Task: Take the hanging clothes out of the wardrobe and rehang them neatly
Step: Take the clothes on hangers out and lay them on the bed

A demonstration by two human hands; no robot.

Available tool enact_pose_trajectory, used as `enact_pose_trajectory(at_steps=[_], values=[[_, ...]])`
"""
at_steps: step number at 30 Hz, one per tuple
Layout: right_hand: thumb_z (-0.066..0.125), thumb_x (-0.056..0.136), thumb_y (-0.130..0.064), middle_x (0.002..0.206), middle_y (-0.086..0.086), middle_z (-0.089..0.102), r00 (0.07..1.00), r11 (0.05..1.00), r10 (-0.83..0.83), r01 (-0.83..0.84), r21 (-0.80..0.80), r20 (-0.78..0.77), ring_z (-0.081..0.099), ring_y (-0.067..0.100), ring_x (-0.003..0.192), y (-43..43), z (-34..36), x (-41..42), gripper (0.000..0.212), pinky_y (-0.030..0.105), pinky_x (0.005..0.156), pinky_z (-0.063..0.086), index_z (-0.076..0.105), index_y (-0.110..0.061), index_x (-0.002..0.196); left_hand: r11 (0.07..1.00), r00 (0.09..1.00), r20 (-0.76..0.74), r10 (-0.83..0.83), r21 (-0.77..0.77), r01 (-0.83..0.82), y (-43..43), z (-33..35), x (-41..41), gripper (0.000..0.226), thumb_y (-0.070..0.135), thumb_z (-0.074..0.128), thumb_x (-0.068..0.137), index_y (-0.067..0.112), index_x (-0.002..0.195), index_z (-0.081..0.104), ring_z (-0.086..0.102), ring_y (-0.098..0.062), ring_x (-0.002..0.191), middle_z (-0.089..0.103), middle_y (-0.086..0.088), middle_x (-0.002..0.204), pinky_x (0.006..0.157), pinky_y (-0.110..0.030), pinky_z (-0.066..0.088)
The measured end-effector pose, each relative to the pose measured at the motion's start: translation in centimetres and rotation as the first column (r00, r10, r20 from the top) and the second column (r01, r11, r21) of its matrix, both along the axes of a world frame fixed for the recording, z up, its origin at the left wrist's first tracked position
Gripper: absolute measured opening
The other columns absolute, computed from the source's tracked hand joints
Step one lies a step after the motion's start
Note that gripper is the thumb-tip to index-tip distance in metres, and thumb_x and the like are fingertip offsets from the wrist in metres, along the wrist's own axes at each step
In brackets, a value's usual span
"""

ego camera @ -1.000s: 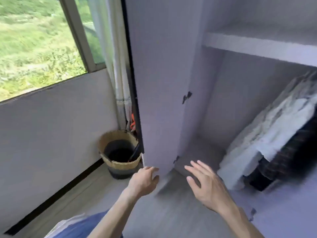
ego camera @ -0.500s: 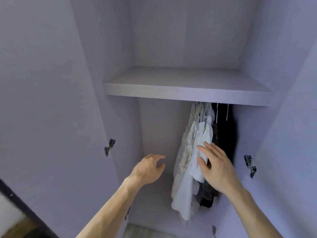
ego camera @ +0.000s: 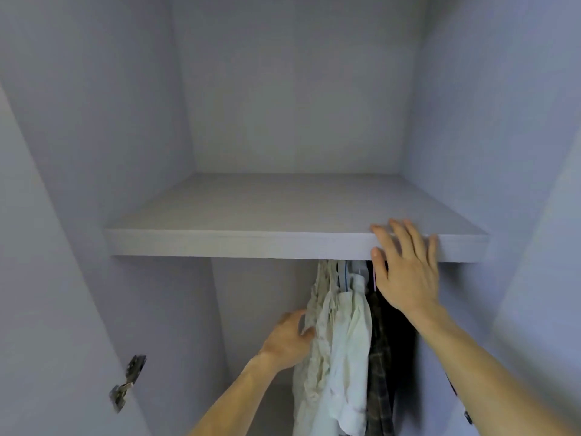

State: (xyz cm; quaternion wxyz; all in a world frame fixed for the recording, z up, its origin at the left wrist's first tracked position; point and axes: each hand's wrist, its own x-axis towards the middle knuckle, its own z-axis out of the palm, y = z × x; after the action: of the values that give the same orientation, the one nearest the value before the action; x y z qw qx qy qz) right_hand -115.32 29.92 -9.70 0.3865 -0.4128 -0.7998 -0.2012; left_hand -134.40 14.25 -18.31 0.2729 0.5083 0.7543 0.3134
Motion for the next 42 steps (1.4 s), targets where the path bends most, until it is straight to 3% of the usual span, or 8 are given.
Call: enact_pose_trajectory(at_steps=[3, 8, 14, 19, 22, 27, 35, 42], values=[[0.048, 0.099, -0.035, 0.147, 0.009, 0.047, 0.992, 0.984, 0.038, -0.017, 0.177, -0.118, 0.036, 0.031, 0.142, 2.0, -1.6, -1.0, 0.043, 0.061, 0.119, 0.011, 0.053, -0.026, 0.140, 0.997, 0.982, 0.177, 0.062, -0.058, -0.053, 4.7, -1.6, 0.2, 0.057, 0.040, 0.050, 0.101, 0.026, 0.153, 0.031, 0.047, -0.021, 0.134, 0.045, -0.003, 0.150, 0.111, -0.030, 0.039], [0.038, 0.100, -0.040, 0.143, 0.005, 0.049, 0.975, 0.943, 0.094, -0.023, 0.332, -0.200, 0.037, 0.026, 0.139, 4.9, -2.9, -2.4, 0.040, 0.061, 0.118, 0.010, 0.051, -0.032, 0.136, 0.960, 0.893, 0.353, 0.279, -0.075, -0.271, 11.5, -3.1, 1.5, 0.051, 0.039, 0.052, 0.100, 0.021, 0.145, 0.038, 0.058, -0.025, 0.121, 0.059, -0.006, 0.134, 0.101, -0.031, 0.046], [0.038, 0.098, -0.042, 0.142, 0.001, 0.049, 0.963, 0.891, 0.136, -0.016, 0.454, -0.233, 0.041, 0.024, 0.136, 6.1, -3.5, -3.0, 0.041, 0.058, 0.117, 0.012, 0.051, -0.035, 0.136, 0.888, 0.768, 0.486, 0.418, -0.040, -0.458, 13.9, -3.2, 2.6, 0.034, 0.017, 0.050, 0.094, 0.020, 0.128, 0.051, 0.067, -0.023, 0.079, 0.071, -0.008, 0.092, 0.075, -0.035, 0.057], [0.040, 0.097, -0.043, 0.141, -0.001, 0.050, 0.952, 0.889, 0.157, -0.021, 0.457, -0.262, 0.040, 0.022, 0.136, 6.3, -3.3, -3.3, 0.042, 0.058, 0.117, 0.011, 0.050, -0.036, 0.137, 0.869, 0.803, 0.391, 0.449, 0.018, -0.495, 13.8, -1.9, 1.4, 0.027, 0.017, 0.042, 0.090, 0.010, 0.096, 0.068, 0.054, -0.021, 0.057, 0.062, -0.005, 0.067, 0.059, -0.032, 0.048], [0.041, 0.096, -0.043, 0.141, -0.002, 0.050, 0.949, 0.892, 0.158, -0.019, 0.451, -0.272, 0.042, 0.021, 0.136, 6.2, -3.2, -3.3, 0.042, 0.056, 0.118, 0.010, 0.051, -0.037, 0.136, 0.877, 0.808, 0.387, 0.445, -0.003, -0.481, 13.8, -0.9, 0.7, 0.025, 0.014, 0.046, 0.091, 0.013, 0.098, 0.070, 0.056, -0.021, 0.059, 0.063, -0.007, 0.070, 0.054, -0.026, 0.046], [0.043, 0.096, -0.042, 0.141, -0.002, 0.050, 0.951, 0.906, 0.156, -0.030, 0.422, -0.266, 0.040, 0.020, 0.137, 6.1, -3.0, -3.1, 0.042, 0.056, 0.118, 0.011, 0.051, -0.037, 0.137, 0.821, 0.754, 0.470, 0.460, 0.098, -0.562, 13.5, -0.8, 0.9, 0.022, 0.021, 0.054, 0.094, 0.020, 0.097, 0.075, 0.060, -0.020, 0.101, 0.069, 0.002, 0.103, 0.082, -0.029, 0.042], [0.044, 0.096, -0.041, 0.139, -0.001, 0.052, 0.956, 0.935, 0.145, -0.048, 0.351, -0.256, 0.038, 0.020, 0.138, 5.3, -2.8, -2.7, 0.040, 0.057, 0.119, 0.011, 0.051, -0.037, 0.135, 0.698, 0.624, 0.633, 0.459, 0.178, -0.694, 10.7, -0.2, 0.7, 0.022, 0.009, 0.060, 0.093, 0.013, 0.105, 0.078, 0.058, -0.013, 0.104, 0.070, 0.004, 0.107, 0.097, -0.026, 0.041], [0.044, 0.096, -0.037, 0.143, 0.005, 0.050, 0.961, 0.976, 0.128, -0.078, 0.203, -0.245, 0.033, 0.025, 0.142, 3.6, -2.4, -2.4, 0.041, 0.061, 0.119, 0.007, 0.050, -0.032, 0.136, 0.667, 0.566, 0.708, 0.423, 0.180, -0.723, 8.9, 1.5, -1.6, 0.010, 0.014, 0.073, 0.088, 0.021, 0.094, 0.078, 0.063, -0.020, 0.105, 0.072, 0.009, 0.094, 0.106, -0.041, 0.047]])
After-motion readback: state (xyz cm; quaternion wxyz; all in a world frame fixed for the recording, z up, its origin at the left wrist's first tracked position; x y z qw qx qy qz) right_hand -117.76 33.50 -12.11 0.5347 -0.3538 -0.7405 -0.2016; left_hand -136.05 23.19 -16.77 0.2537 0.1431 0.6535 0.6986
